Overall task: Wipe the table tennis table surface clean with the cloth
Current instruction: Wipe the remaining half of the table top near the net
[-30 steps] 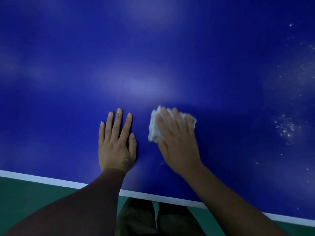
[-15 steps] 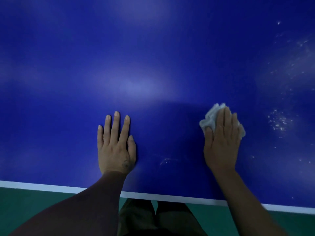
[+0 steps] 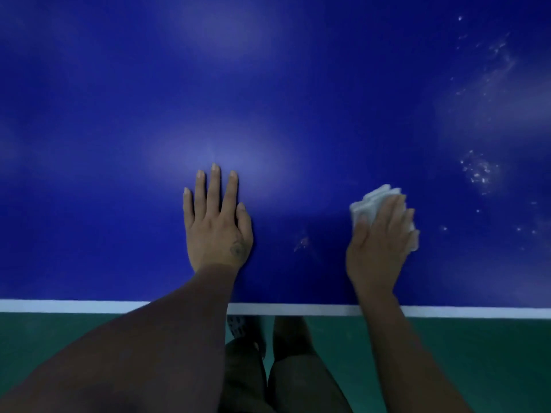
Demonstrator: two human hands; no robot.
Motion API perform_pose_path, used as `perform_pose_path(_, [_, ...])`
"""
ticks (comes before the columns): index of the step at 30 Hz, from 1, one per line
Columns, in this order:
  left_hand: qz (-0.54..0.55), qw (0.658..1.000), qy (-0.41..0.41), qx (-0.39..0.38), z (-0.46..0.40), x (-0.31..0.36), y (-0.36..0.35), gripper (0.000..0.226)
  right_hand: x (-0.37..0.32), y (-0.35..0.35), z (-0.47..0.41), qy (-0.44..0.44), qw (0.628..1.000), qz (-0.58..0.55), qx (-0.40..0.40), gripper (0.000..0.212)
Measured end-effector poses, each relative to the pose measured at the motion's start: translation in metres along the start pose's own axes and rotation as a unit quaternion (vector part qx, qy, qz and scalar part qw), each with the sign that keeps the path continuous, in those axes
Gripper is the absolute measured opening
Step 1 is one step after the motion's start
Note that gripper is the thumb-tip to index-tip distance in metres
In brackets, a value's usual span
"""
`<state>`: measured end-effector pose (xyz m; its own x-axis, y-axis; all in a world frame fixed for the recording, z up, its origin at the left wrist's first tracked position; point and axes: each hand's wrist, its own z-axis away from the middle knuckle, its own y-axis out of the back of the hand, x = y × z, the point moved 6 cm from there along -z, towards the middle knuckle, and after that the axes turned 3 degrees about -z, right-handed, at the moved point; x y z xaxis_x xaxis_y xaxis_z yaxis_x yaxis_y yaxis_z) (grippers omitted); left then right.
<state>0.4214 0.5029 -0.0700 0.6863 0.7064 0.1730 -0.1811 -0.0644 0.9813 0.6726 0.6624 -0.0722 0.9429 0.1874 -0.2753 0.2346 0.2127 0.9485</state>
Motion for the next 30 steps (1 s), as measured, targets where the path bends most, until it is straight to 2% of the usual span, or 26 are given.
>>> perform_pose_path(2, [0.006,1.0,-0.004,0.004,-0.002,-0.001,0.0,0.06,-0.003,-0.003,0.0,-0.043,0.998,-0.02,0.028,0.067])
perform_pose_path(4, [0.026,1.0,-0.007,0.005,0.0,-0.004,0.0,0.058,-0.028,-0.013,0.019,-0.046,0.998,-0.018,0.05,0.066])
perform_pose_path(8, [0.067,0.995,-0.076,0.02,0.013,-0.019,0.009,0.055,-0.074,-0.034,0.061,0.061,0.998,-0.003,0.017,0.065])
perform_pose_path(10, [0.035,0.992,-0.118,0.019,0.025,-0.034,0.011,0.055,-0.067,-0.032,0.058,0.081,0.997,-0.017,-0.009,0.065])
perform_pose_path(12, [0.014,0.993,-0.116,0.022,0.034,-0.046,0.014,0.055,-0.049,-0.024,0.047,0.063,0.997,-0.041,-0.023,0.066])
perform_pose_path(17, [0.011,0.993,-0.115,0.029,0.032,-0.046,0.012,0.056,-0.045,-0.018,-0.001,0.023,1.0,-0.021,0.003,0.068])
perform_pose_path(22, [0.007,0.993,-0.113,0.032,0.032,-0.046,0.012,0.056,-0.092,-0.031,-0.024,0.168,0.985,0.014,-0.021,0.064])
perform_pose_path(25, [0.005,0.993,-0.112,0.03,0.032,-0.046,0.013,0.055,-0.092,-0.036,0.045,0.285,0.956,0.051,-0.038,0.058])
perform_pose_path(27, [-0.001,0.994,-0.109,0.027,0.032,-0.047,0.013,0.056,-0.072,-0.036,0.107,0.35,0.931,0.058,-0.084,0.058])
perform_pose_path(30, [0.001,0.994,-0.107,0.031,0.032,-0.047,0.013,0.056,-0.026,-0.028,0.146,0.366,0.921,0.059,-0.123,0.059])
